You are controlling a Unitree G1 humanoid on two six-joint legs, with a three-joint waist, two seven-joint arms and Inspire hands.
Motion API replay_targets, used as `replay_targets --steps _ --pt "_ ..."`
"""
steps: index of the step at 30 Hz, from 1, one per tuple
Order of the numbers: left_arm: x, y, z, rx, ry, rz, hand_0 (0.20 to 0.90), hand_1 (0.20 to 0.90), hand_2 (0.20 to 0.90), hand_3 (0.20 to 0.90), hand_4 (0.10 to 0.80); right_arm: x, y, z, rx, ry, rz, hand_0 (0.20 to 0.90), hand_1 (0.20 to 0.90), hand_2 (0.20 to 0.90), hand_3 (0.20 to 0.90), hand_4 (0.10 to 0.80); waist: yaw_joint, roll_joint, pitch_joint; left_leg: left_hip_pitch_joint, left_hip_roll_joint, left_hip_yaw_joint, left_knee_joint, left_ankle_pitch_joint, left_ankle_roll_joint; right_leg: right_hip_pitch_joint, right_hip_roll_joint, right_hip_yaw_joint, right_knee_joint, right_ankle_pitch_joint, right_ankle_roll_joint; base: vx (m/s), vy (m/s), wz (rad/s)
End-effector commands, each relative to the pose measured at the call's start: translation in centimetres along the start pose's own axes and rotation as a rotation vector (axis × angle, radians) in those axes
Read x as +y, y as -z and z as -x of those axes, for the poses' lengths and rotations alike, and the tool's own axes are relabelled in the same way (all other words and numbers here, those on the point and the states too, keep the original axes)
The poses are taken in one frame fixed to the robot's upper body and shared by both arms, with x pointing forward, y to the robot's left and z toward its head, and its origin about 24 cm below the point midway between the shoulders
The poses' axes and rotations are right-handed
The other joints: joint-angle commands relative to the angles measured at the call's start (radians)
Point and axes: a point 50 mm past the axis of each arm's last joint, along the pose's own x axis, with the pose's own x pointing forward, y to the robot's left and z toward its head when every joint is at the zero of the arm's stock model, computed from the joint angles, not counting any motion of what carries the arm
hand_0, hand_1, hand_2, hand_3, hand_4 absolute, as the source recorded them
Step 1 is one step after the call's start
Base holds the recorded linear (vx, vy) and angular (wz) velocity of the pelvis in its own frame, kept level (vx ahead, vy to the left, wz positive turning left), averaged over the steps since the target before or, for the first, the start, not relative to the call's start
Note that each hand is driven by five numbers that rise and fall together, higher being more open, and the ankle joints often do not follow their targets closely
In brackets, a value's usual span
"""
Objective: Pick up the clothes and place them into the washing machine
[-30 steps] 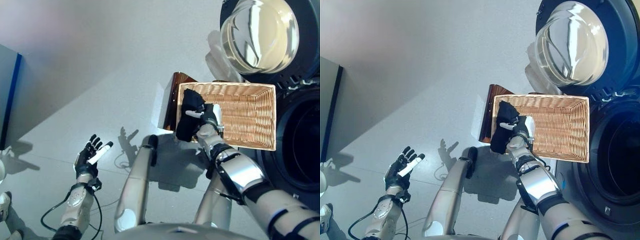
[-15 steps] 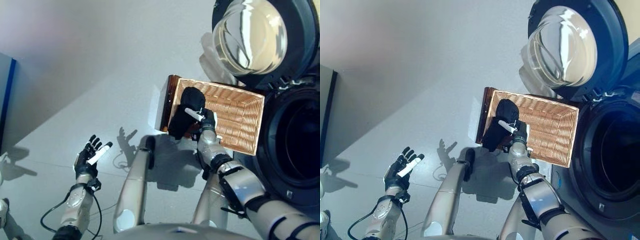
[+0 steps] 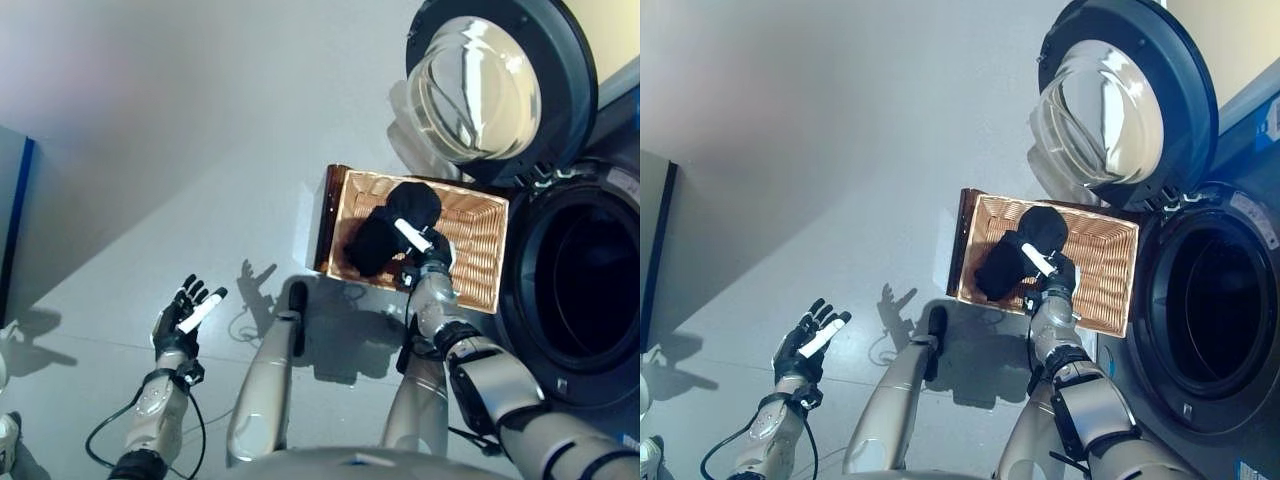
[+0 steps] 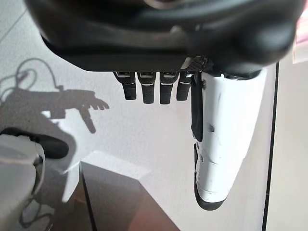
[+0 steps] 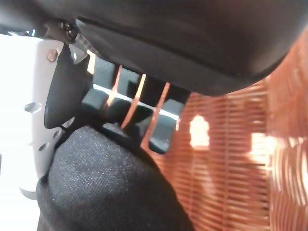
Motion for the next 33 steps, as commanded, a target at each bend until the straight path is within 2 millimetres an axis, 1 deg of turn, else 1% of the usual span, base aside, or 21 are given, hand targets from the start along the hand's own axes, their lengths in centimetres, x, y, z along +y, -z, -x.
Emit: replay_targets --steps 1,5,7,8,9,11,12,13,16,17,18,19,20,22,25,26,27,30,33 --pt "1.3 -1.0 0.1 -0.070 -0.031 0.005 0.900 0.900 0.900 0.900 0.800 -0.8 -3.8 -0.2 -0.196 -0.085 -0.149 0.200 0.200 0.200 0.200 0.300 -0.011 0.019 -0.044 0.054 0.016 0.004 -0.119 0.053 -0.047 0.056 0.004 -0.020 -0.103 0.123 -0.038 0.066 -0.020 -0.09" --pt "1.3 -0.2 0.2 -0.049 -0.036 0.026 0.900 0.900 0.900 0.900 0.800 -3.5 -3.3 0.0 -0.193 -0.036 -0.219 0.200 0.200 0.200 0.200 0.300 -0.027 0.026 -0.055 0.099 0.025 0.007 -0.176 0.072 -0.058 0.084 0.006 -0.018 -0.137 0.128 -0.033 0.039 -0.023 -0.12" --pt "1.2 -0.2 0.2 -0.048 -0.037 0.033 0.900 0.900 0.900 0.900 0.800 -3.9 -3.4 0.1 -0.200 -0.033 -0.236 0.200 0.200 0.200 0.200 0.300 -0.029 0.028 -0.058 0.107 0.026 0.007 -0.184 0.076 -0.060 0.087 0.007 -0.017 -0.141 0.129 -0.034 0.025 -0.011 -0.08" --pt "1.1 0.0 0.2 -0.044 -0.036 0.038 0.900 0.900 0.900 0.900 0.800 -4.6 -3.3 0.2 -0.205 -0.019 -0.270 0.200 0.200 0.200 0.200 0.300 -0.033 0.032 -0.061 0.114 0.026 0.007 -0.190 0.078 -0.062 0.090 0.009 -0.014 -0.143 0.129 -0.033 0.048 -0.001 -0.03" --pt "0.8 0.3 0.2 -0.039 -0.027 0.049 0.900 0.900 0.900 0.900 0.800 -5.8 -3.3 0.3 -0.218 0.013 -0.312 0.200 0.200 0.200 0.200 0.300 -0.042 0.039 -0.067 0.126 0.028 0.010 -0.201 0.079 -0.064 0.095 0.010 -0.009 -0.148 0.128 -0.032 0.050 -0.001 -0.04" --pt "0.7 0.7 0.3 -0.023 -0.023 0.055 0.900 0.900 0.900 0.900 0.800 -7.0 -3.5 0.3 -0.234 0.054 -0.361 0.200 0.200 0.200 0.200 0.300 -0.049 0.047 -0.072 0.135 0.030 0.014 -0.204 0.077 -0.064 0.097 0.011 -0.004 -0.147 0.125 -0.031 0.035 0.002 -0.09" --pt "0.7 0.7 0.3 -0.023 -0.023 0.055 0.900 0.900 0.900 0.900 0.800 -7.0 -3.5 0.3 -0.234 0.054 -0.361 0.200 0.200 0.200 0.200 0.300 -0.048 0.047 -0.072 0.135 0.030 0.014 -0.204 0.077 -0.064 0.096 0.011 -0.004 -0.147 0.125 -0.031 0.042 0.019 -0.11" --pt "0.6 1.0 0.5 -0.015 -0.019 0.065 0.900 0.900 0.900 0.900 0.800 -8.3 -3.7 0.5 -0.258 0.100 -0.423 0.200 0.200 0.200 0.200 0.300 -0.056 0.056 -0.079 0.144 0.031 0.017 -0.205 0.072 -0.063 0.097 0.011 0.004 -0.149 0.124 -0.030 0.038 0.013 -0.08" --pt "0.4 1.5 0.6 0.002 -0.016 0.077 0.900 0.900 0.900 0.900 0.800 -9.7 -4.5 0.5 -0.309 0.151 -0.545 0.200 0.200 0.200 0.200 0.300 -0.067 0.067 -0.085 0.151 0.032 0.020 -0.201 0.067 -0.064 0.098 0.012 0.011 -0.150 0.121 -0.028 0.032 0.016 -0.04" --pt "0.4 1.5 0.6 0.002 -0.016 0.077 0.900 0.900 0.900 0.900 0.800 -9.7 -4.5 0.5 -0.310 0.151 -0.546 0.200 0.200 0.200 0.200 0.300 -0.067 0.067 -0.084 0.151 0.032 0.020 -0.201 0.066 -0.064 0.098 0.013 0.012 -0.150 0.121 -0.028 0.000 0.000 0.00" --pt "0.2 1.6 0.6 0.004 -0.012 0.083 0.900 0.900 0.900 0.900 0.800 -10.1 -4.6 0.6 -0.330 0.173 -0.601 0.200 0.200 0.200 0.200 0.300 -0.071 0.071 -0.087 0.154 0.031 0.022 -0.202 0.065 -0.064 0.099 0.013 0.013 -0.150 0.120 -0.028 0.037 0.022 -0.02" --pt "0.1 1.9 0.8 0.014 -0.011 0.089 0.900 0.900 0.900 0.900 0.800 -11.0 -4.6 0.9 -0.375 0.220 -0.727 0.200 0.200 0.200 0.200 0.300 -0.077 0.079 -0.092 0.158 0.031 0.022 -0.202 0.060 -0.063 0.100 0.014 0.016 -0.150 0.116 -0.026 0.037 0.022 -0.03" --pt "0.1 1.9 0.8 0.014 -0.011 0.088 0.900 0.900 0.900 0.900 0.800 -11.1 -4.6 0.9 -0.375 0.220 -0.728 0.200 0.200 0.200 0.200 0.300 -0.076 0.079 -0.092 0.158 0.031 0.022 -0.202 0.059 -0.063 0.101 0.014 0.017 -0.150 0.116 -0.026 0.033 0.016 -0.09" --pt "-0.1 2.0 0.9 0.015 -0.004 0.098 0.900 0.900 0.900 0.900 0.800 -11.7 -4.6 1.1 -0.404 0.260 -0.777 0.200 0.200 0.200 0.200 0.300 -0.080 0.083 -0.096 0.157 0.032 0.022 -0.198 0.056 -0.063 0.101 0.015 0.019 -0.148 0.115 -0.026 0.006 0.002 -0.10" --pt "-0.2 2.1 0.9 0.018 0.001 0.100 0.900 0.900 0.900 0.900 0.800 -12.2 -5.8 1.1 -0.456 0.279 -0.793 0.200 0.200 0.200 0.200 0.300 -0.090 0.084 -0.097 0.146 0.031 0.023 -0.190 0.059 -0.062 0.092 0.016 0.025 -0.152 0.126 -0.028 0.003 -0.003 -0.01" --pt "-0.1 2.2 1.0 0.021 -0.003 0.101 0.900 0.900 0.900 0.900 0.800 -12.2 -6.1 1.1 -0.471 0.276 -0.799 0.200 0.200 0.200 0.200 0.300 -0.091 0.083 -0.098 0.147 0.032 0.023 -0.185 0.048 -0.063 0.092 0.017 0.027 -0.145 0.117 -0.028 0.000 0.000 0.00" --pt "-0.1 2.2 1.0 0.021 -0.003 0.101 0.900 0.900 0.900 0.900 0.800 -12.2 -6.4 1.1 -0.484 0.278 -0.805 0.200 0.200 0.200 0.200 0.300 -0.092 0.084 -0.098 0.143 0.032 0.023 -0.187 0.056 -0.062 0.088 0.018 0.028 -0.149 0.126 -0.029 0.000 0.000 0.00" --pt "0.0 2.0 1.2 0.013 -0.006 0.096 0.900 0.900 0.900 0.900 0.800 -12.5 -7.7 1.1 -0.544 0.294 -0.837 0.200 0.200 0.200 0.200 0.300 -0.094 0.084 -0.096 0.134 0.032 0.023 -0.170 0.041 -0.062 0.082 0.021 0.033 -0.137 0.114 -0.029 0.000 0.000 0.00" --pt "0.1 1.9 1.3 0.006 -0.004 0.094 0.900 0.900 0.900 0.900 0.800 -12.8 -8.7 1.1 -0.576 0.312 -0.844 0.200 0.200 0.200 0.200 0.300 -0.098 0.084 -0.083 0.103 0.025 0.021 -0.105 0.019 -0.057 0.060 0.027 0.044 -0.093 0.098 -0.037 -0.028 0.003 0.00"
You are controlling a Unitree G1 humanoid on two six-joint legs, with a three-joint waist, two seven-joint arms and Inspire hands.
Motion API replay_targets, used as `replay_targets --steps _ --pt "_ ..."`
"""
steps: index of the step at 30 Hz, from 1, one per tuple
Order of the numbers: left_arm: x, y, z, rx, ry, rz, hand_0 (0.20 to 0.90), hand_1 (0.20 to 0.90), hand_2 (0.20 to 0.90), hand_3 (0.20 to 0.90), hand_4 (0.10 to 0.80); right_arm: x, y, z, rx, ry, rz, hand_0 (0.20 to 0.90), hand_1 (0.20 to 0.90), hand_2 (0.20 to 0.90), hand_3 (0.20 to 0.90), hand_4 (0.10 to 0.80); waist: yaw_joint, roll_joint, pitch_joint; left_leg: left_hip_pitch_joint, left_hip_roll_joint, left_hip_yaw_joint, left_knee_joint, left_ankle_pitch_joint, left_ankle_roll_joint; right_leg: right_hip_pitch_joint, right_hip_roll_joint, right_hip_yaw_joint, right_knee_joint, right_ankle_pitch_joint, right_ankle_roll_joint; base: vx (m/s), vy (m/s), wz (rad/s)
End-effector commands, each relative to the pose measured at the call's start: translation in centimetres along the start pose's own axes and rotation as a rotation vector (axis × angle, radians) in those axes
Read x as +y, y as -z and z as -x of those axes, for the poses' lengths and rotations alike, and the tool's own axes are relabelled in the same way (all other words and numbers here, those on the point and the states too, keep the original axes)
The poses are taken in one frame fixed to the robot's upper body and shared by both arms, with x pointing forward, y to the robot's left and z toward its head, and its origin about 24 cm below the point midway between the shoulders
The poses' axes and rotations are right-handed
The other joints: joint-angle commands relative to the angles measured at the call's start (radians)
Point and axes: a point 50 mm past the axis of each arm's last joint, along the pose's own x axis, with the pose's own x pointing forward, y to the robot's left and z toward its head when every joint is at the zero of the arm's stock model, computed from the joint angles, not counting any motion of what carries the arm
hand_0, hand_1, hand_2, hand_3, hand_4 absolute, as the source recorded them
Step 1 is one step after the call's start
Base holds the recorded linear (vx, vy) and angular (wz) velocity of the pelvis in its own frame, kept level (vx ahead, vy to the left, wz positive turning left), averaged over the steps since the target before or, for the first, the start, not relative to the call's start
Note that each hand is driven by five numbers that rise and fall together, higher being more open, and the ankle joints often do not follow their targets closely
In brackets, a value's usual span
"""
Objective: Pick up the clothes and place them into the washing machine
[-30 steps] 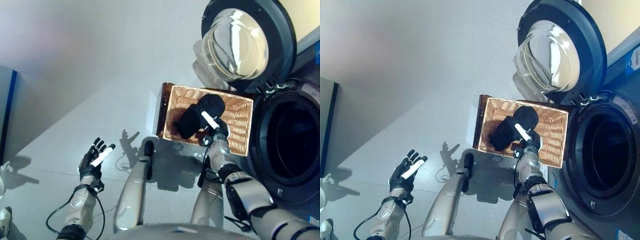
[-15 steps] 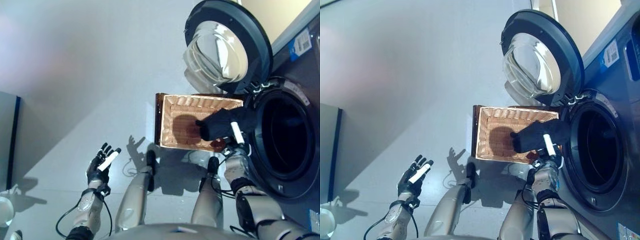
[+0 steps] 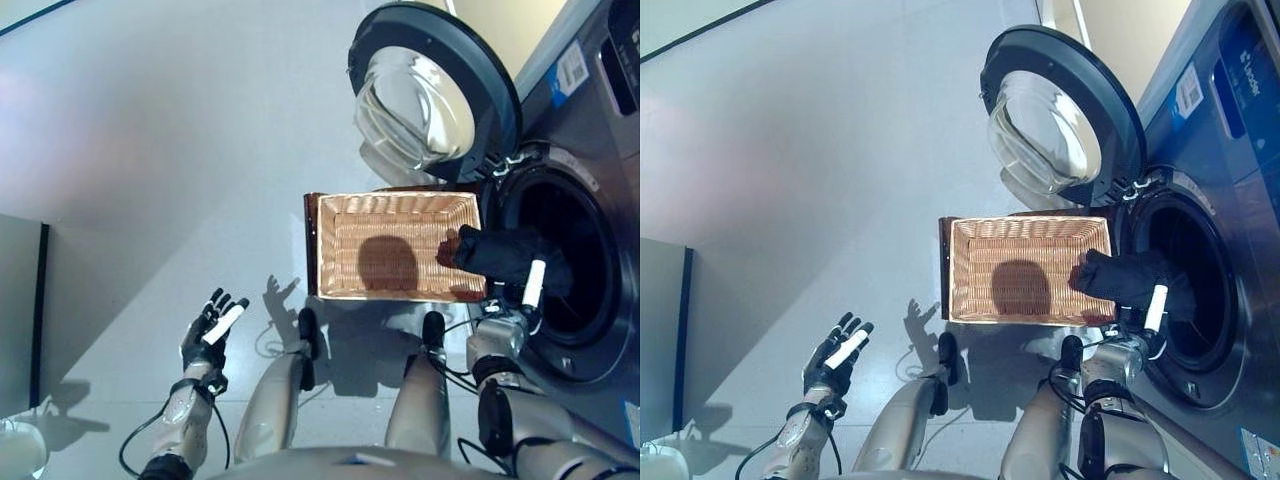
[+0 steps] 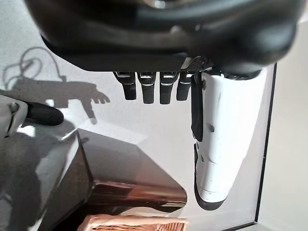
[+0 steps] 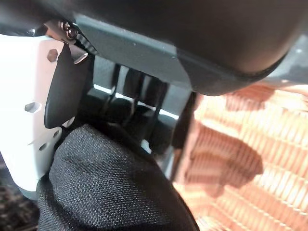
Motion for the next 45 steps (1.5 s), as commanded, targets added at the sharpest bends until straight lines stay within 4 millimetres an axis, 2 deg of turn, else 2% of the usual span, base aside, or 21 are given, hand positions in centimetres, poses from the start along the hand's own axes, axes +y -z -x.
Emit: replay_targets --steps 1,4,7,9,12,20,24,27,28,32,33,35,36,37,38,41,42,43,45 --pt "2.0 -1.8 0.7 -0.103 -0.053 -0.005 0.900 0.900 0.900 0.900 0.800 4.3 -4.4 -1.3 -0.209 -0.140 -0.058 0.200 0.200 0.200 0.200 0.300 0.004 -0.005 -0.024 -0.030 0.024 -0.046 0.055 -0.022 -0.062 -0.016 0.021 0.007 0.041 0.043 -0.049 -0.064 -0.009 -0.01" --pt "2.3 -1.8 0.9 -0.100 -0.055 -0.010 0.900 0.900 0.900 0.900 0.800 5.3 -5.1 -1.5 -0.230 -0.152 -0.045 0.200 0.200 0.200 0.200 0.300 0.001 -0.011 -0.002 -0.081 0.026 -0.051 0.190 -0.073 -0.060 -0.055 0.026 0.025 0.159 -0.005 -0.060 -0.052 -0.009 -0.01" --pt "2.3 -1.9 1.0 -0.101 -0.054 -0.010 0.900 0.900 0.900 0.900 0.800 5.5 -5.1 -1.5 -0.241 -0.140 -0.068 0.200 0.200 0.200 0.200 0.300 -0.001 -0.015 0.006 -0.113 0.035 -0.054 0.277 -0.115 -0.061 -0.080 0.027 0.033 0.242 -0.052 -0.068 -0.021 -0.006 0.06" --pt "2.3 -2.3 1.0 -0.110 -0.042 -0.018 0.900 0.900 0.900 0.900 0.800 5.8 -5.1 -1.4 -0.241 -0.143 -0.068 0.200 0.200 0.200 0.200 0.300 -0.006 -0.023 0.032 -0.141 0.044 -0.063 0.395 -0.167 -0.057 -0.103 0.023 0.044 0.361 -0.105 -0.083 -0.008 0.001 0.02" --pt "2.6 -2.5 1.2 -0.114 -0.046 -0.026 0.900 0.900 0.900 0.900 0.800 6.1 -5.2 -1.5 -0.240 -0.143 -0.060 0.200 0.200 0.200 0.200 0.300 -0.003 -0.028 0.036 -0.178 0.051 -0.067 0.463 -0.203 -0.058 -0.145 0.021 0.050 0.432 -0.140 -0.091 -0.015 0.008 0.09" --pt "3.5 -2.6 1.8 -0.106 -0.080 -0.051 0.900 0.900 0.900 0.900 0.800 7.6 -5.4 -1.8 -0.258 -0.082 -0.079 0.200 0.200 0.200 0.200 0.300 0.012 -0.027 0.020 -0.225 0.047 -0.053 0.513 -0.232 -0.049 -0.211 0.034 0.078 0.479 -0.155 -0.103 -0.005 0.008 -0.04" --pt "3.9 -2.7 2.0 -0.102 -0.093 -0.073 0.900 0.900 0.900 0.900 0.800 9.5 -6.5 -2.2 -0.291 -0.038 -0.143 0.200 0.200 0.200 0.200 0.300 0.023 -0.013 0.006 -0.243 0.038 -0.049 0.518 -0.235 -0.045 -0.240 0.035 0.090 0.490 -0.158 -0.104 -0.009 0.011 -0.07" --pt "3.8 -2.9 2.1 -0.107 -0.077 -0.077 0.900 0.900 0.900 0.900 0.800 11.3 -7.8 -2.4 -0.322 -0.051 -0.171 0.200 0.200 0.200 0.200 0.300 0.027 -0.002 0.001 -0.260 0.033 -0.044 0.523 -0.238 -0.043 -0.257 0.033 0.096 0.501 -0.164 -0.103 0.014 0.001 0.04" --pt "3.8 -3.0 2.1 -0.108 -0.070 -0.085 0.900 0.900 0.900 0.900 0.800 11.9 -8.3 -2.5 -0.329 -0.060 -0.168 0.200 0.200 0.200 0.200 0.300 0.030 0.001 -0.008 -0.254 0.033 -0.045 0.527 -0.262 -0.045 -0.253 0.033 0.098 0.511 -0.189 -0.099 0.067 0.000 0.03" --pt "3.5 -3.4 2.2 -0.120 -0.036 -0.099 0.900 0.900 0.900 0.900 0.800 14.2 -10.5 -2.6 -0.381 -0.075 -0.175 0.200 0.200 0.200 0.200 0.300 0.038 0.015 -0.020 -0.265 0.028 -0.041 0.515 -0.251 -0.042 -0.273 0.030 0.100 0.514 -0.184 -0.097 -0.012 0.011 0.03" --pt "3.4 -3.4 2.2 -0.120 -0.034 -0.097 0.900 0.900 0.900 0.900 0.800 14.3 -10.6 -2.6 -0.383 -0.075 -0.174 0.200 0.200 0.200 0.200 0.300 0.038 0.016 -0.013 -0.274 0.027 -0.038 0.510 -0.225 -0.039 -0.281 0.029 0.100 0.505 -0.158 -0.101 -0.013 0.023 0.04" --pt "3.3 -3.5 2.3 -0.124 -0.024 -0.102 0.900 0.900 0.900 0.900 0.800 15.5 -12.4 -2.5 -0.428 -0.075 -0.179 0.200 0.200 0.200 0.200 0.300 0.041 0.022 -0.020 -0.272 0.024 -0.039 0.519 -0.248 -0.040 -0.285 0.032 0.110 0.525 -0.184 -0.096 0.040 0.009 0.01" --pt "3.3 -3.5 2.4 -0.123 -0.022 -0.107 0.900 0.900 0.900 0.900 0.800 15.6 -13.0 -2.6 -0.442 -0.063 -0.188 0.200 0.200 0.200 0.200 0.300 0.040 0.024 -0.020 -0.275 0.023 -0.040 0.525 -0.250 -0.039 -0.288 0.030 0.112 0.532 -0.186 -0.096 -0.103 0.028 0.04" --pt "3.3 -3.5 2.4 -0.122 -0.020 -0.107 0.900 0.900 0.900 0.900 0.800 15.6 -13.1 -2.6 -0.444 -0.061 -0.188 0.200 0.200 0.200 0.200 0.300 0.040 0.025 -0.014 -0.284 0.022 -0.038 0.522 -0.226 -0.037 -0.296 0.029 0.111 0.525 -0.163 -0.100 -0.016 0.006 0.08" --pt "3.3 -3.8 2.4 -0.126 -0.020 -0.107 0.900 0.900 0.900 0.900 0.800 15.4 -13.8 -2.6 -0.464 -0.042 -0.188 0.200 0.200 0.200 0.200 0.300 0.039 0.026 -0.020 -0.285 0.021 -0.041 0.541 -0.254 -0.039 -0.293 0.030 0.114 0.544 -0.193 -0.097 -0.023 -0.002 0.08" --pt "3.4 -3.7 2.4 -0.127 -0.031 -0.103 0.900 0.900 0.900 0.900 0.800 15.1 -14.2 -2.7 -0.471 -0.024 -0.182 0.200 0.200 0.200 0.200 0.300 0.035 0.026 -0.019 -0.293 0.021 -0.041 0.561 -0.262 -0.037 -0.303 0.034 0.118 0.566 -0.204 -0.099 -0.011 0.003 0.01" --pt "3.5 -3.7 2.5 -0.124 -0.035 -0.103 0.900 0.900 0.900 0.900 0.800 15.0 -14.2 -2.7 -0.472 -0.017 -0.188 0.200 0.200 0.200 0.200 0.300 0.032 0.028 -0.011 -0.303 0.020 -0.035 0.564 -0.241 -0.034 -0.313 0.034 0.117 0.563 -0.182 -0.103 0.000 0.000 0.00" --pt "3.6 -3.6 2.5 -0.124 -0.046 -0.096 0.900 0.900 0.900 0.900 0.800 14.9 -14.1 -2.7 -0.470 -0.008 -0.183 0.200 0.200 0.200 0.200 0.300 0.033 0.030 -0.014 -0.302 0.021 -0.038 0.590 -0.276 -0.035 -0.315 0.037 0.124 0.587 -0.211 -0.100 0.000 0.000 0.00" --pt "3.7 -3.7 2.6 -0.126 -0.048 -0.092 0.900 0.900 0.900 0.900 0.800 14.8 -14.3 -2.7 -0.477 -0.001 -0.188 0.200 0.200 0.200 0.200 0.300 0.031 0.034 -0.012 -0.310 0.021 -0.037 0.622 -0.293 -0.033 -0.324 0.039 0.130 0.615 -0.227 -0.102 -0.009 0.011 -0.06"
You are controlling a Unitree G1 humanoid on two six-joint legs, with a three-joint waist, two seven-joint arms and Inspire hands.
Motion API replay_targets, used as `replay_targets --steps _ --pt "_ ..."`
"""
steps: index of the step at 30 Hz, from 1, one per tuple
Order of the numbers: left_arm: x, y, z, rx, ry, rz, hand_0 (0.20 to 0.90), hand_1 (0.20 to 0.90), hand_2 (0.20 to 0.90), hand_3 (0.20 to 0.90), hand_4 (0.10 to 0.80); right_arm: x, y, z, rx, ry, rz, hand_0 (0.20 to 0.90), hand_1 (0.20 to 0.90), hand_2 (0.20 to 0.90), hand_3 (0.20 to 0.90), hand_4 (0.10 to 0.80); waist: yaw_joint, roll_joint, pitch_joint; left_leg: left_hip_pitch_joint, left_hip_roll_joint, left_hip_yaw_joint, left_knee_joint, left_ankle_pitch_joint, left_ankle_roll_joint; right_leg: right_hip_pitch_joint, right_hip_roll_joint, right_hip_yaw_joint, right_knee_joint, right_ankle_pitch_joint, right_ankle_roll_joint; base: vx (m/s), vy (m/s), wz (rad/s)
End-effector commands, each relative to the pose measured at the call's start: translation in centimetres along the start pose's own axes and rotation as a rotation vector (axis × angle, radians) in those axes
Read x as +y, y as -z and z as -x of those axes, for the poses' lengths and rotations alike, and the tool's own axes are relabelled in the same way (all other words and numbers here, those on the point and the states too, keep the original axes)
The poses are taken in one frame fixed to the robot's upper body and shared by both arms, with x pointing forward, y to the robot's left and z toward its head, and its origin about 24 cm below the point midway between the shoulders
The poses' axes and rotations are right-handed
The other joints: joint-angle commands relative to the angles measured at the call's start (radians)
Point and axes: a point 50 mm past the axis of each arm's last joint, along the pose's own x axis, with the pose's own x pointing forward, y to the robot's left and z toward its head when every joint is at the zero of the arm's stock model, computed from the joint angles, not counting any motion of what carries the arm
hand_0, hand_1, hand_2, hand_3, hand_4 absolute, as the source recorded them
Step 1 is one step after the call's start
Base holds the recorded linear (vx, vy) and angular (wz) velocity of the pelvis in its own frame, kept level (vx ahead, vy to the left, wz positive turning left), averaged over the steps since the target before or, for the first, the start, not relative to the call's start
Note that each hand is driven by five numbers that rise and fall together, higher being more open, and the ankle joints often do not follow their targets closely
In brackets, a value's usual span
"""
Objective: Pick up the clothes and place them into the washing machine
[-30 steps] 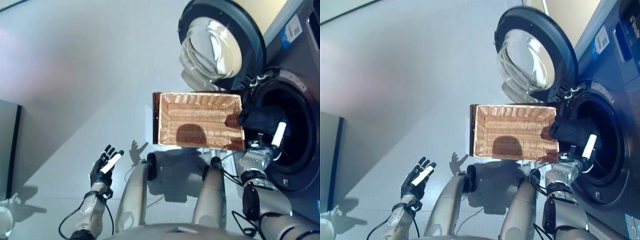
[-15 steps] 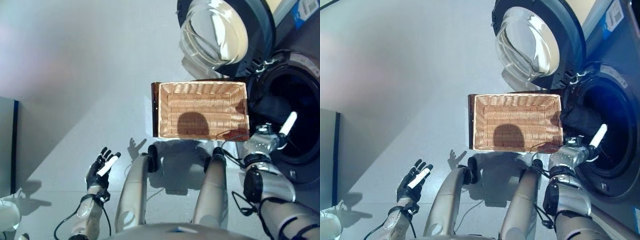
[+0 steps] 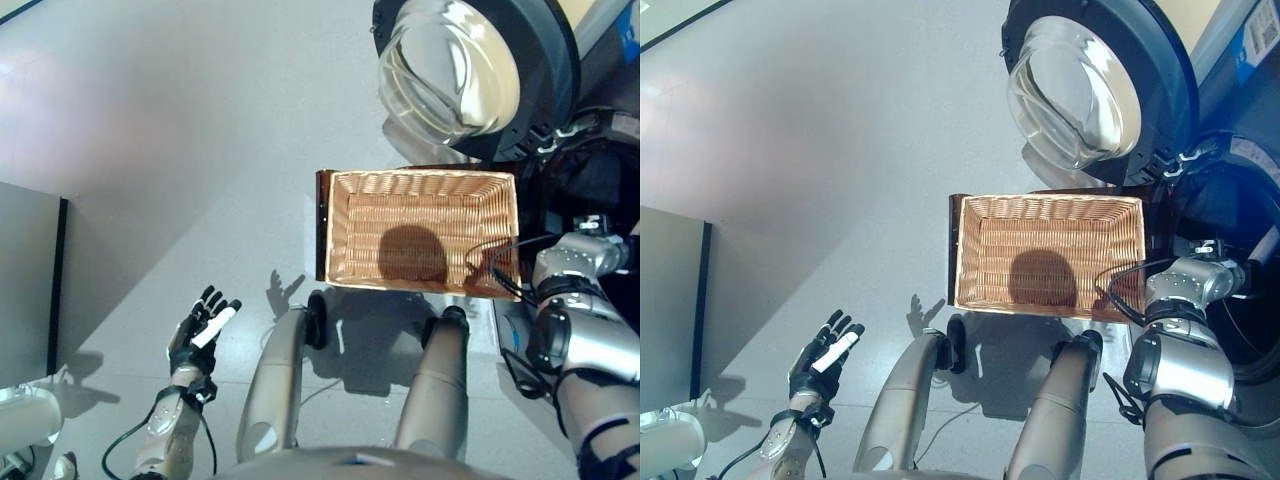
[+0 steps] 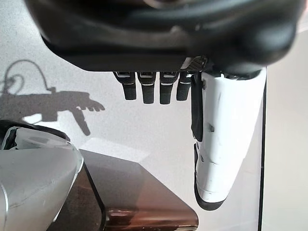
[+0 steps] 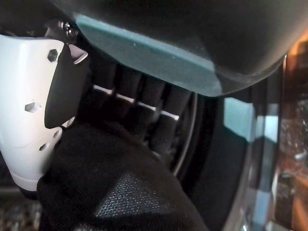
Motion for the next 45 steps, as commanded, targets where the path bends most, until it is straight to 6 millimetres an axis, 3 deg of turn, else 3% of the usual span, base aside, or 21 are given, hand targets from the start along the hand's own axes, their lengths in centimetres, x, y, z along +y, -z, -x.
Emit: replay_targets --steps 1,2,9,15,21,28,29,30,36,38,39,40,43,44,45 --pt "2.8 -2.1 0.9 -0.079 -0.058 -0.055 0.900 0.900 0.900 0.900 0.800 3.1 -4.9 -0.7 -0.212 -0.111 -0.019 0.200 0.200 0.200 0.200 0.300 -0.003 -0.004 -0.057 -0.023 0.001 -0.015 -0.011 0.040 -0.025 -0.028 0.039 -0.004 0.000 0.092 -0.112 -0.009 -0.002 -0.10" --pt "2.9 -2.2 0.9 -0.081 -0.061 -0.055 0.900 0.900 0.900 0.900 0.800 2.9 -5.0 -0.8 -0.217 -0.109 -0.012 0.200 0.200 0.200 0.200 0.300 -0.005 -0.005 -0.059 -0.021 -0.001 -0.018 0.029 -0.006 -0.026 -0.024 0.042 0.004 0.038 0.046 -0.112 -0.011 -0.007 -0.04" --pt "3.3 -2.5 1.0 -0.092 -0.085 -0.047 0.900 0.900 0.900 0.900 0.800 3.3 -5.5 -0.8 -0.235 -0.117 0.001 0.200 0.200 0.200 0.200 0.300 -0.011 -0.005 -0.050 -0.036 0.003 -0.016 0.081 -0.037 -0.032 -0.037 0.044 0.016 0.090 0.014 -0.123 0.013 -0.004 0.00" --pt "4.1 -2.2 1.7 -0.065 -0.101 -0.080 0.900 0.900 0.900 0.900 0.800 4.0 -9.0 -1.2 -0.354 -0.013 -0.067 0.200 0.200 0.200 0.200 0.300 -0.005 0.004 -0.074 -0.036 0.004 -0.012 0.067 -0.032 -0.033 -0.048 0.046 0.017 0.090 0.009 -0.124 0.004 -0.002 -0.01" --pt "4.1 -2.2 1.9 -0.061 -0.100 -0.086 0.900 0.900 0.900 0.900 0.800 3.8 -10.9 -1.6 -0.406 0.064 -0.096 0.200 0.200 0.200 0.200 0.300 -0.005 0.009 -0.084 -0.036 0.004 -0.014 0.063 -0.032 -0.033 -0.051 0.048 0.021 0.091 0.006 -0.121 0.000 0.000 0.00" --pt "4.1 -2.2 1.9 -0.064 -0.096 -0.085 0.900 0.900 0.900 0.900 0.800 3.7 -10.3 -1.5 -0.398 0.064 -0.081 0.200 0.200 0.200 0.200 0.300 -0.010 0.015 -0.084 -0.038 0.009 -0.008 0.063 -0.034 -0.029 -0.059 0.051 0.024 0.090 0.010 -0.118 0.000 0.000 0.00" --pt "4.1 -2.2 1.8 -0.065 -0.097 -0.082 0.900 0.900 0.900 0.900 0.800 3.7 -10.2 -1.5 -0.394 0.061 -0.084 0.524 0.524 0.524 0.524 0.531 -0.011 0.014 -0.083 -0.040 0.008 -0.007 0.064 -0.035 -0.028 -0.060 0.052 0.024 0.091 0.011 -0.119 0.000 0.000 0.00" --pt "4.1 -2.2 1.8 -0.067 -0.100 -0.080 0.900 0.900 0.900 0.900 0.800 3.7 -10.0 -1.4 -0.390 0.059 -0.087 0.900 0.900 0.900 0.900 0.800 -0.011 0.014 -0.084 -0.041 0.009 -0.006 0.065 -0.035 -0.028 -0.061 0.051 0.024 0.091 0.011 -0.119 0.000 0.000 0.00" --pt "4.4 -2.3 1.8 -0.065 -0.117 -0.078 0.900 0.900 0.900 0.900 0.800 3.0 -9.5 -1.5 -0.378 0.078 -0.086 0.900 0.900 0.900 0.900 0.800 -0.013 0.009 -0.090 -0.036 0.010 -0.003 0.061 -0.035 -0.027 -0.053 0.052 0.020 0.086 0.011 -0.120 0.005 -0.002 0.00" --pt "4.6 -2.3 1.8 -0.067 -0.127 -0.076 0.900 0.900 0.900 0.900 0.800 2.4 -8.8 -1.5 -0.359 0.096 -0.082 0.900 0.900 0.900 0.900 0.800 -0.014 0.005 -0.086 -0.035 0.010 -0.001 0.044 -0.005 -0.023 -0.050 0.053 0.017 0.064 0.044 -0.124 -0.017 -0.004 -0.01" --pt "4.6 -2.3 1.8 -0.068 -0.131 -0.072 0.900 0.900 0.900 0.900 0.800 2.2 -8.5 -1.5 -0.354 0.101 -0.082 0.900 0.900 0.900 0.900 0.800 -0.012 0.003 -0.093 -0.020 0.010 -0.005 0.045 -0.030 -0.026 -0.038 0.054 0.017 0.068 0.021 -0.120 -0.070 0.003 -0.05" --pt "4.6 -2.3 1.8 -0.070 -0.132 -0.071 0.900 0.900 0.900 0.900 0.800 2.0 -8.3 -1.5 -0.347 0.105 -0.078 0.900 0.900 0.900 0.900 0.800 -0.013 0.002 -0.088 -0.026 0.011 -0.002 0.034 -0.002 -0.023 -0.043 0.053 0.015 0.053 0.049 -0.122 0.111 -0.016 -0.06" --pt "4.7 -2.2 1.7 -0.063 -0.139 -0.065 0.900 0.900 0.900 0.900 0.800 1.2 -7.4 -1.5 -0.319 0.121 -0.067 0.900 0.900 0.900 0.900 0.800 -0.013 -0.004 -0.095 -0.006 0.011 -0.006 0.022 -0.019 -0.024 -0.024 0.056 0.014 0.046 0.037 -0.119 0.023 -0.001 -0.02" --pt "4.6 -2.4 1.5 -0.069 -0.135 -0.066 0.900 0.900 0.900 0.900 0.800 0.4 -6.7 -1.7 -0.284 0.133 -0.012 0.900 0.900 0.900 0.900 0.800 -0.013 -0.010 -0.092 -0.003 0.012 -0.004 0.004 0.007 -0.021 -0.022 0.055 0.009 0.027 0.065 -0.121 0.000 0.000 0.00" --pt "4.6 -2.4 1.4 -0.069 -0.136 -0.066 0.900 0.900 0.900 0.900 0.800 0.4 -6.7 -1.7 -0.283 0.132 -0.012 0.900 0.900 0.900 0.900 0.800 -0.012 -0.010 -0.097 0.006 0.012 -0.007 0.007 -0.016 -0.024 -0.014 0.056 0.010 0.034 0.043 -0.117 -0.071 -0.006 -0.03"
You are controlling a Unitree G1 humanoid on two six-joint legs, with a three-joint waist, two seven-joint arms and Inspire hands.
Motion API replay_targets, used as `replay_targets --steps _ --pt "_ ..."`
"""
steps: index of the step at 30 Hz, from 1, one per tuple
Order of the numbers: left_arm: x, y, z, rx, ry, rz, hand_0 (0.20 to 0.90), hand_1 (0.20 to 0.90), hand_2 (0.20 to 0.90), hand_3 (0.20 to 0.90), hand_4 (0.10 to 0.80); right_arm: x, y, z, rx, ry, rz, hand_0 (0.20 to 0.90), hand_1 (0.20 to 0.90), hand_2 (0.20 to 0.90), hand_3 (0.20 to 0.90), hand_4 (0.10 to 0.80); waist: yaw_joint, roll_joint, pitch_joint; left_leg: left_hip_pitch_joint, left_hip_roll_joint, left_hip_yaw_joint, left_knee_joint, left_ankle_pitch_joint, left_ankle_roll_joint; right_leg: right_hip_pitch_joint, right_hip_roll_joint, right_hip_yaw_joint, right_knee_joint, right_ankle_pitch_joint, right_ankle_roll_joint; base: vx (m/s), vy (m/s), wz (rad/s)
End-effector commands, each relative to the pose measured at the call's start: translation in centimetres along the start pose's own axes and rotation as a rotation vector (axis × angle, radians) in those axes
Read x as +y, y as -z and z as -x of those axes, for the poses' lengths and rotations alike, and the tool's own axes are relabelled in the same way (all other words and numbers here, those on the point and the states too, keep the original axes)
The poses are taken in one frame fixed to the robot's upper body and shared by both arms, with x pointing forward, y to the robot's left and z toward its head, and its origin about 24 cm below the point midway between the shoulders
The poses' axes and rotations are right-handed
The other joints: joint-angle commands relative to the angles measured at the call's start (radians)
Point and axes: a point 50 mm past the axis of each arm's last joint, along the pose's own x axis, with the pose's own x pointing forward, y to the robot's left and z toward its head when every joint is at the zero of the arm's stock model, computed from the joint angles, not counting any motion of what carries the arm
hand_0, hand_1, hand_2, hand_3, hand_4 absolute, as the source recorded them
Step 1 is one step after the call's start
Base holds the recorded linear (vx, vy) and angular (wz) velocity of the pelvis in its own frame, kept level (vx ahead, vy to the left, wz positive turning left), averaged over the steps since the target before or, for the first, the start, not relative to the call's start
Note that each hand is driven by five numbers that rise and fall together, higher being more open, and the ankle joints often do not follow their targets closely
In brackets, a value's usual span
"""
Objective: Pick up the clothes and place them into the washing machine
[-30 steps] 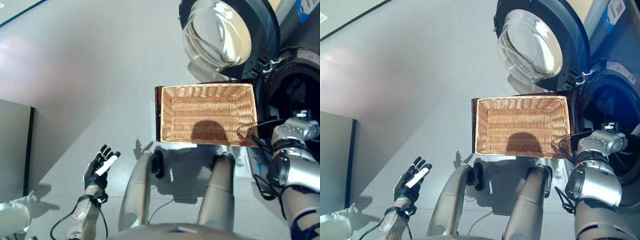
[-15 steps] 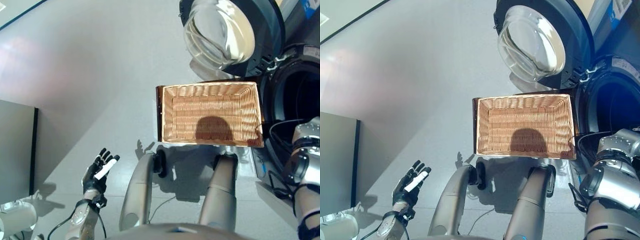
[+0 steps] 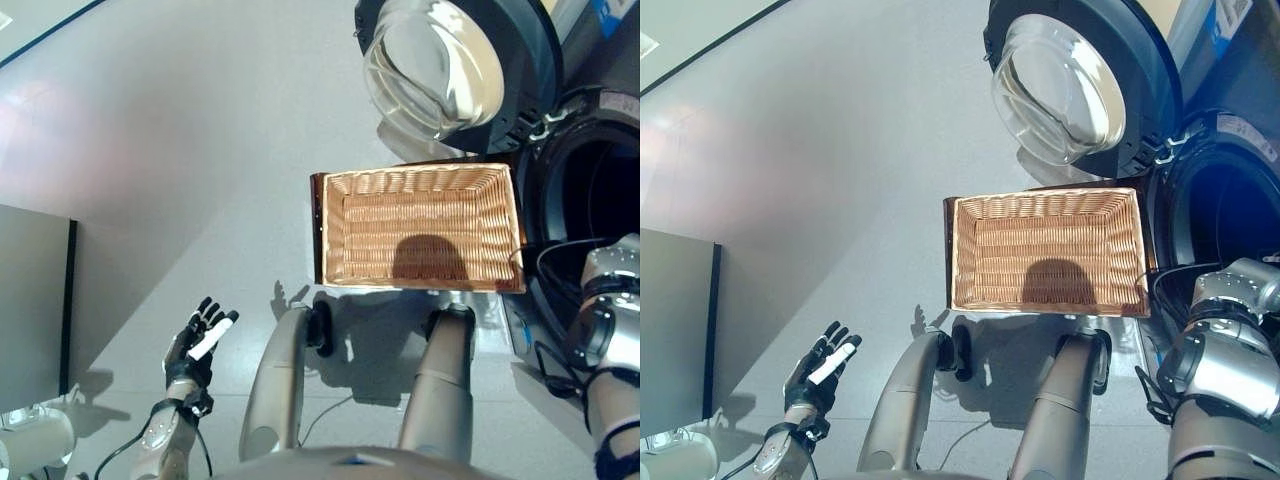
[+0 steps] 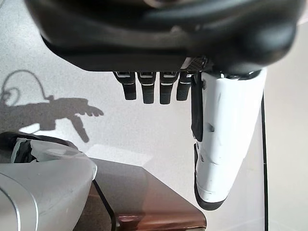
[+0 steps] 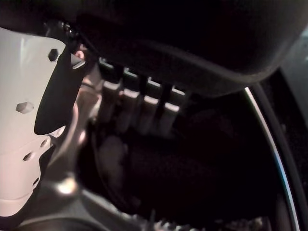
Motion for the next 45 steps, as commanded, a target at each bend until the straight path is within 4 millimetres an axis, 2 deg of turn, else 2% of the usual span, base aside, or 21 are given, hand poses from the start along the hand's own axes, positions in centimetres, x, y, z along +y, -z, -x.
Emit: replay_targets --steps 1,3,4,5,11,14,18,20,21,22,23,28,31,33,35,37,38,40,41,43,45 --pt "3.7 -3.1 0.0 -0.101 -0.110 -0.056 0.900 0.900 0.900 0.900 0.800 0.1 0.0 0.1 -0.058 -0.123 0.081 0.900 0.900 0.900 0.900 0.800 -0.008 -0.048 -0.072 0.050 -0.001 -0.013 -0.106 0.050 -0.016 0.049 0.027 -0.045 -0.069 0.090 -0.120 0.000 0.000 0.00" --pt "3.9 -3.1 -0.1 -0.101 -0.116 -0.055 0.900 0.900 0.900 0.900 0.800 -0.4 0.8 0.2 -0.036 -0.146 0.138 0.900 0.900 0.900 0.900 0.800 -0.009 -0.057 -0.073 0.069 0.000 -0.015 -0.129 0.058 -0.016 0.063 0.029 -0.049 -0.087 0.100 -0.117 0.016 -0.024 -0.05" --pt "3.9 -3.1 -0.1 -0.101 -0.117 -0.054 0.900 0.900 0.900 0.900 0.800 -0.3 0.8 0.2 -0.034 -0.147 0.138 0.900 0.900 0.900 0.900 0.800 -0.008 -0.058 -0.077 0.081 0.000 -0.018 -0.127 0.034 -0.019 0.072 0.030 -0.047 -0.080 0.077 -0.114 0.009 -0.016 -0.04" --pt "3.9 -3.2 -0.1 -0.103 -0.115 -0.056 0.900 0.900 0.900 0.900 0.800 -0.4 1.3 0.4 -0.016 -0.164 0.152 0.900 0.900 0.900 0.900 0.800 -0.009 -0.062 -0.071 0.085 0.000 -0.012 -0.153 0.070 -0.017 0.079 0.028 -0.049 -0.109 0.115 -0.116 0.019 -0.012 -0.04" --pt "3.8 -3.4 -0.4 -0.119 -0.111 -0.043 0.900 0.900 0.900 0.900 0.800 -1.0 3.9 1.6 0.053 -0.287 0.320 0.900 0.900 0.900 0.900 0.800 -0.005 -0.074 -0.071 0.143 0.002 -0.007 -0.249 0.107 -0.018 0.132 0.024 -0.058 -0.197 0.160 -0.112 0.005 -0.007 -0.06" --pt "3.5 -3.5 -0.6 -0.125 -0.093 -0.049 0.900 0.900 0.900 0.900 0.800 -1.7 5.6 2.5 0.087 -0.388 0.506 0.900 0.900 0.900 0.900 0.800 -0.007 -0.086 -0.064 0.173 -0.001 -0.010 -0.315 0.144 -0.021 0.177 0.022 -0.072 -0.274 0.192 -0.111 -0.009 -0.023 -0.11" --pt "3.5 -3.3 -0.6 -0.119 -0.085 -0.049 0.900 0.900 0.900 0.900 0.800 -3.0 6.1 2.3 0.095 -0.398 0.631 0.900 0.900 0.900 0.900 0.800 -0.005 -0.097 -0.063 0.215 -0.003 -0.019 -0.374 0.174 -0.025 0.234 0.019 -0.100 -0.342 0.219 -0.108 0.017 -0.043 0.06" --pt "3.5 -3.1 -0.6 -0.114 -0.088 -0.045 0.900 0.900 0.900 0.900 0.800 -4.7 7.1 2.4 0.124 -0.408 0.763 0.900 0.900 0.900 0.900 0.800 0.004 -0.114 -0.070 0.270 -0.005 -0.023 -0.447 0.200 -0.027 0.302 0.014 -0.129 -0.422 0.248 -0.097 0.050 -0.049 0.02" --pt "3.5 -3.1 -0.6 -0.114 -0.088 -0.045 0.900 0.900 0.900 0.900 0.800 -4.7 7.1 2.4 0.124 -0.408 0.763 0.900 0.900 0.900 0.900 0.800 0.003 -0.114 -0.069 0.271 -0.005 -0.024 -0.448 0.201 -0.027 0.304 0.014 -0.130 -0.423 0.249 -0.097 0.081 -0.057 0.06" --pt "3.8 -2.9 -0.6 -0.106 -0.102 -0.056 0.900 0.900 0.900 0.900 0.800 -6.3 7.7 2.3 0.143 -0.436 0.923 0.900 0.900 0.900 0.900 0.800 0.011 -0.130 -0.079 0.311 -0.005 -0.029 -0.501 0.221 -0.033 0.355 0.011 -0.150 -0.486 0.275 -0.087 0.086 -0.063 0.04" --pt "4.0 -2.9 -0.7 -0.107 -0.111 -0.064 0.900 0.900 0.900 0.900 0.800 -6.7 7.9 2.4 0.149 -0.441 0.949 0.900 0.900 0.900 0.900 0.800 0.010 -0.135 -0.075 0.335 -0.004 -0.032 -0.525 0.230 -0.035 0.382 0.010 -0.160 -0.514 0.285 -0.084 0.113 -0.084 0.05" --pt "4.7 -2.2 -0.8 -0.081 -0.161 -0.059 0.900 0.900 0.900 0.900 0.800 -8.9 9.1 3.2 0.235 -0.448 0.906 0.900 0.900 0.900 0.900 0.800 0.012 -0.160 -0.084 0.418 0.008 -0.033 -0.622 0.272 -0.047 0.472 0.007 -0.192 -0.622 0.329 -0.069 0.087 -0.048 -0.05" --pt "4.7 -1.4 -1.0 -0.066 -0.197 -0.033 0.900 0.900 0.900 0.900 0.800 -11.9 9.9 4.0 0.315 -0.438 0.830 0.900 0.900 0.900 0.900 0.800 0.003 -0.180 -0.106 0.495 0.019 -0.032 -0.713 0.306 -0.059 0.551 0.014 -0.216 -0.717 0.355 -0.059 0.115 -0.033 0.00" --pt "4.5 -1.3 -1.0 -0.069 -0.198 -0.029 0.900 0.900 0.900 0.900 0.800 -12.9 10.1 4.2 0.332 -0.439 0.848 0.900 0.900 0.900 0.900 0.800 0.002 -0.185 -0.105 0.531 0.020 -0.033 -0.749 0.321 -0.060 0.584 0.017 -0.225 -0.751 0.366 -0.058 0.104 -0.023 -0.01" --pt "4.2 -1.0 -1.1 -0.069 -0.195 -0.023 0.900 0.900 0.900 0.900 0.800 -15.0 10.4 4.6 0.371 -0.442 0.915 0.900 0.900 0.900 0.900 0.800 0.004 -0.192 -0.123 0.589 0.031 -0.028 -0.822 0.352 -0.066 0.640 0.021 -0.249 -0.823 0.392 -0.049 0.108 -0.025 0.01" --pt "4.2 -0.9 -1.0 -0.069 -0.197 -0.024 0.900 0.900 0.900 0.900 0.800 -15.6 10.4 4.6 0.376 -0.438 0.937 0.900 0.900 0.900 0.900 0.800 0.005 -0.194 -0.128 0.605 0.035 -0.030 -0.844 0.359 -0.066 0.656 0.020 -0.256 -0.840 0.397 -0.048 0.058 -0.018 -0.01" --pt "4.3 -0.7 -1.1 -0.058 -0.208 -0.038 0.900 0.900 0.900 0.900 0.800 -16.9 10.2 4.4 0.382 -0.449 1.079 0.900 0.900 0.900 0.900 0.800 0.008 -0.203 -0.144 0.630 0.042 -0.026 -0.874 0.372 -0.071 0.683 0.021 -0.270 -0.866 0.406 -0.045 0.069 -0.032 0.02" --pt "4.2 -0.8 -1.3 -0.051 -0.210 -0.065 0.900 0.900 0.900 0.900 0.800 -18.0 10.6 4.8 0.389 -0.560 1.338 0.900 0.900 0.900 0.900 0.800 0.015 -0.212 -0.149 0.663 0.049 -0.030 -0.892 0.376 -0.074 0.719 0.022 -0.288 -0.877 0.405 -0.043 0.090 -0.045 0.06" --pt "4.4 -0.4 -1.3 -0.029 -0.221 -0.089 0.900 0.900 0.900 0.900 0.800 -18.3 10.6 4.7 0.371 -0.583 1.426 0.900 0.900 0.900 0.900 0.800 0.018 -0.218 -0.158 0.670 0.049 -0.033 -0.900 0.381 -0.072 0.725 0.024 -0.291 -0.882 0.411 -0.042 0.079 -0.033 0.04" --pt "4.6 0.2 -1.3 0.011 -0.233 -0.121 0.900 0.900 0.900 0.900 0.800 -18.4 11.5 5.7 0.334 -0.764 1.653 0.900 0.900 0.900 0.900 0.800 0.022 -0.226 -0.168 0.695 0.054 -0.029 -0.909 0.381 -0.073 0.746 0.027 -0.295 -0.886 0.411 -0.040 0.080 -0.021 -0.01" --pt "4.7 0.7 -1.2 0.033 -0.249 -0.128 0.900 0.900 0.900 0.900 0.800 -19.1 11.7 6.3 0.335 -0.833 1.726 0.900 0.900 0.900 0.900 0.800 0.023 -0.234 -0.177 0.724 0.059 -0.029 -0.920 0.377 -0.073 0.769 0.031 -0.297 -0.896 0.410 -0.038 0.096 -0.013 -0.03"
